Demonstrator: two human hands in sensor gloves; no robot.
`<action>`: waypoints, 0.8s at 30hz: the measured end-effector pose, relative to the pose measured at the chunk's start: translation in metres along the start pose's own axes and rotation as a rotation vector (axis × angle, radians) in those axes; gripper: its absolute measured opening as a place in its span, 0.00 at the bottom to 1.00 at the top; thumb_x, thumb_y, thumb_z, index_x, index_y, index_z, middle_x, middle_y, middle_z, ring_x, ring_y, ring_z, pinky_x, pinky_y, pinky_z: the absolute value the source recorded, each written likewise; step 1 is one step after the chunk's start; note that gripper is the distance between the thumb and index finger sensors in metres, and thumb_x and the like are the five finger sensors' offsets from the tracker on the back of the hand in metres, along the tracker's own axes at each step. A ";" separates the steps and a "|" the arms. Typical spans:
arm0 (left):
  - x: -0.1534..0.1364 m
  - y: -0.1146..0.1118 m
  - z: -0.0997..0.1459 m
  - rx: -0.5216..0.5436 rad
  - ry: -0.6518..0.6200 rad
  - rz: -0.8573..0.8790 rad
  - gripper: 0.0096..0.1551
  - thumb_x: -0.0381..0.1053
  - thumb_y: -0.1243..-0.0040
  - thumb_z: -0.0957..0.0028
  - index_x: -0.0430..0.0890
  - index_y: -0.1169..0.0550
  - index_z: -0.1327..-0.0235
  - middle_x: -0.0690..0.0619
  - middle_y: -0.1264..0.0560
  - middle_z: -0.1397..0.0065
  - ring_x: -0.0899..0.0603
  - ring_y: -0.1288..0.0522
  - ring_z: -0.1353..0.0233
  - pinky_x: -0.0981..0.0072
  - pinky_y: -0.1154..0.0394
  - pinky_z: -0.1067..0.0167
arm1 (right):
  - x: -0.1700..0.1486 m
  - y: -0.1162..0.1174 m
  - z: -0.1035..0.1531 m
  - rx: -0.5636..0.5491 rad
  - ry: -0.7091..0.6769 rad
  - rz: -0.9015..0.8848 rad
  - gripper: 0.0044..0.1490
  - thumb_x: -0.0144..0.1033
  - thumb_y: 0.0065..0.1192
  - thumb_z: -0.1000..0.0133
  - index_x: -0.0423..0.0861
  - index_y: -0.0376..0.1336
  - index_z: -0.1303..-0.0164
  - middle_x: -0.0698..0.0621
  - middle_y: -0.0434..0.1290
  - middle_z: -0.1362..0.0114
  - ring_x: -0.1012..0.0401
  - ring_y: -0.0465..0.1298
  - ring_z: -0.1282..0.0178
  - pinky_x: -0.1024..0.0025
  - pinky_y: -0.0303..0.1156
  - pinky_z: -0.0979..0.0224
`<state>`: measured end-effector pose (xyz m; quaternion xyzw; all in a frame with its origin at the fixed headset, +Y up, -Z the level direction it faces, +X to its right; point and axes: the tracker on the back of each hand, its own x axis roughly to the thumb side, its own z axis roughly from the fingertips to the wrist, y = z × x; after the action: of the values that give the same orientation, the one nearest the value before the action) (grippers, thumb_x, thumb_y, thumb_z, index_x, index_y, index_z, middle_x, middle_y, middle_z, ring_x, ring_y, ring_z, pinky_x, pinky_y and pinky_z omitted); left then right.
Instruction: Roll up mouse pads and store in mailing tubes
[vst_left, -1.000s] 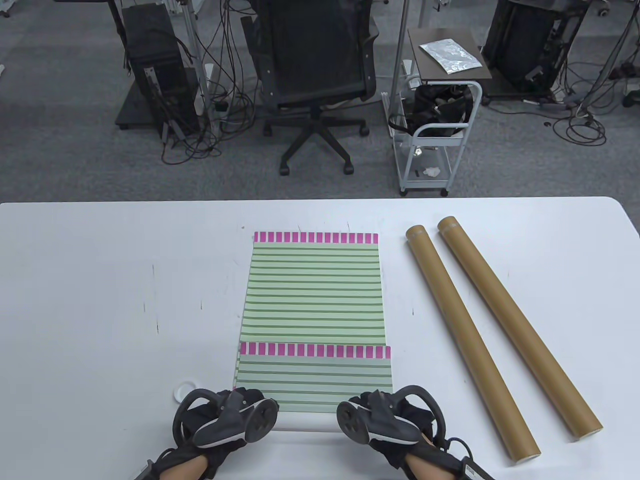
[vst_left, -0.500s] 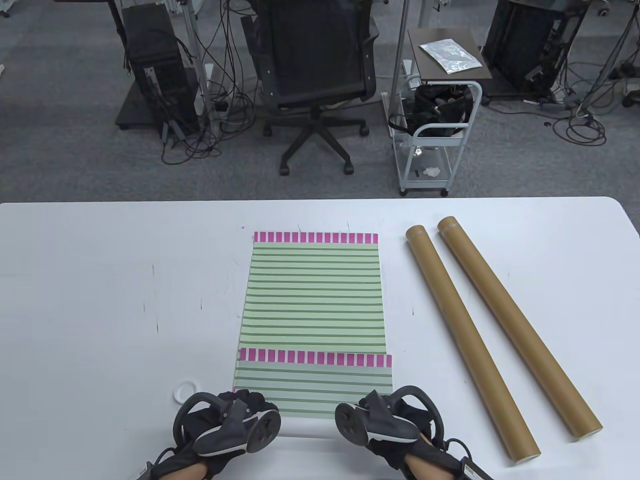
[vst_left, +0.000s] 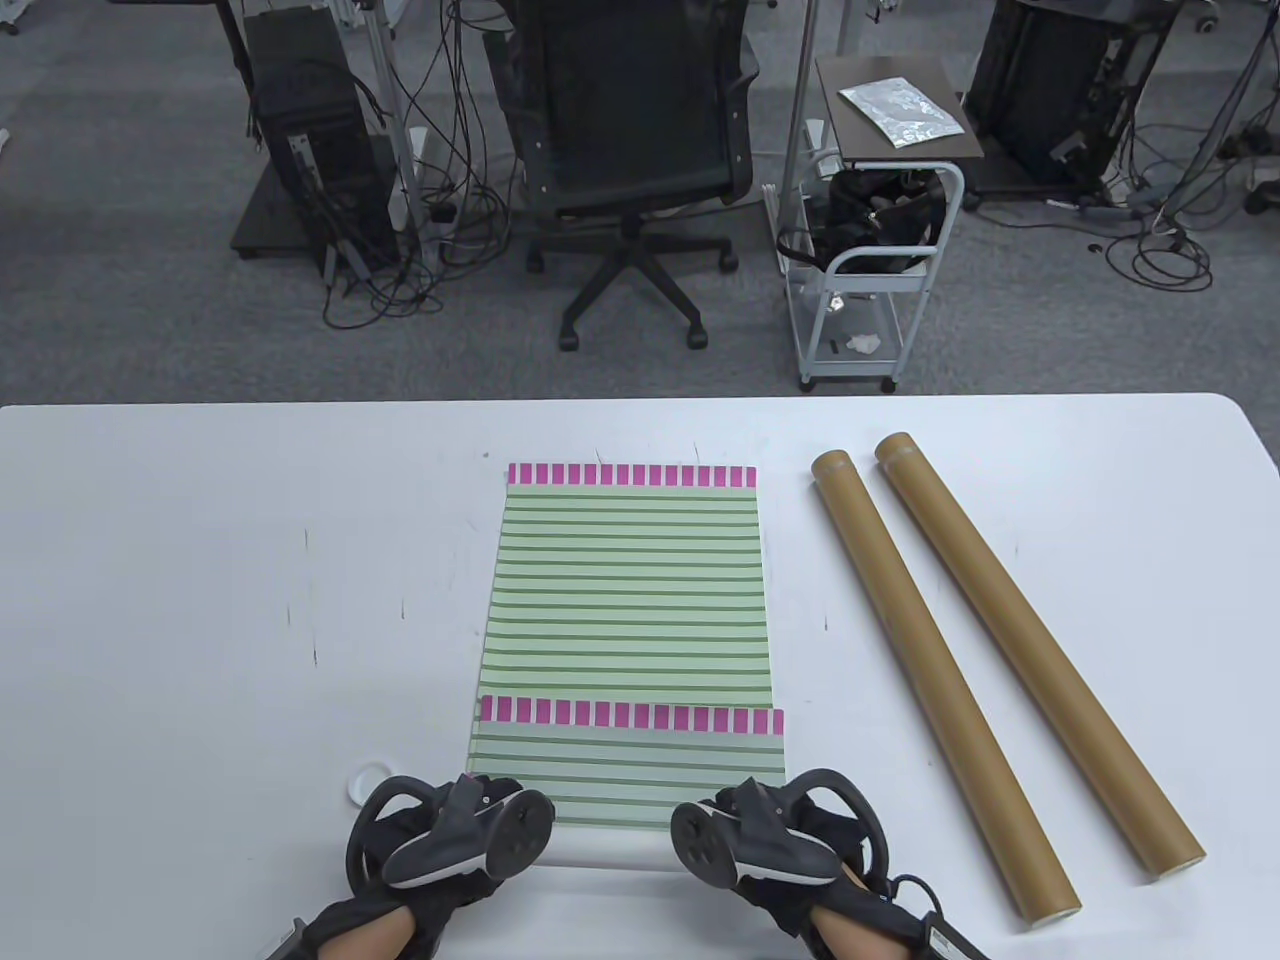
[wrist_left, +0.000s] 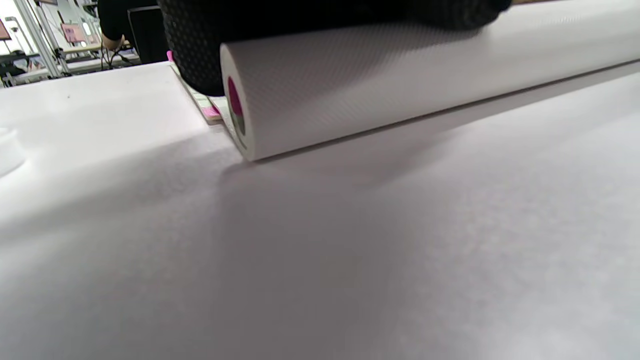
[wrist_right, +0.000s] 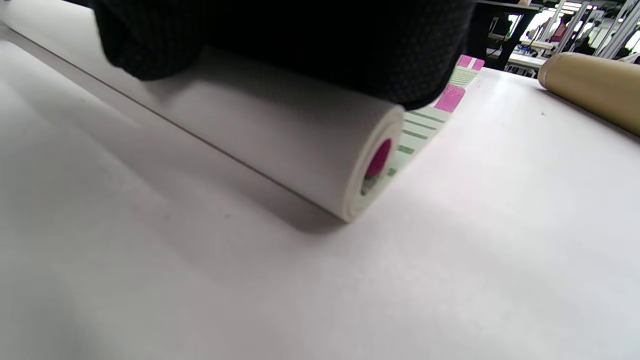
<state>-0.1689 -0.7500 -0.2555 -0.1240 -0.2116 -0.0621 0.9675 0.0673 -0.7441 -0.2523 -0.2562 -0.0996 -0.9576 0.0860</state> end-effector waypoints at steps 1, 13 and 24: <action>0.000 0.000 0.000 -0.021 -0.017 0.012 0.28 0.58 0.47 0.57 0.60 0.24 0.40 0.60 0.21 0.37 0.50 0.20 0.37 0.64 0.21 0.37 | 0.000 0.000 0.000 0.015 -0.009 -0.006 0.33 0.45 0.60 0.54 0.54 0.65 0.36 0.54 0.75 0.37 0.57 0.78 0.44 0.63 0.76 0.39; 0.011 -0.002 0.004 0.099 0.009 -0.117 0.29 0.62 0.45 0.60 0.65 0.26 0.41 0.64 0.23 0.36 0.53 0.20 0.36 0.66 0.21 0.36 | -0.001 0.009 -0.001 -0.001 0.015 0.003 0.33 0.40 0.49 0.51 0.53 0.62 0.32 0.53 0.72 0.33 0.55 0.76 0.40 0.58 0.73 0.34; 0.007 -0.003 -0.002 0.043 0.017 -0.069 0.28 0.59 0.51 0.56 0.63 0.25 0.40 0.62 0.22 0.35 0.52 0.20 0.35 0.64 0.22 0.35 | -0.007 0.007 -0.002 -0.006 0.029 0.031 0.37 0.49 0.61 0.57 0.54 0.63 0.34 0.55 0.74 0.35 0.57 0.77 0.41 0.60 0.74 0.35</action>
<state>-0.1617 -0.7539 -0.2538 -0.0951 -0.2089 -0.0917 0.9690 0.0738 -0.7506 -0.2562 -0.2442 -0.0916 -0.9600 0.1015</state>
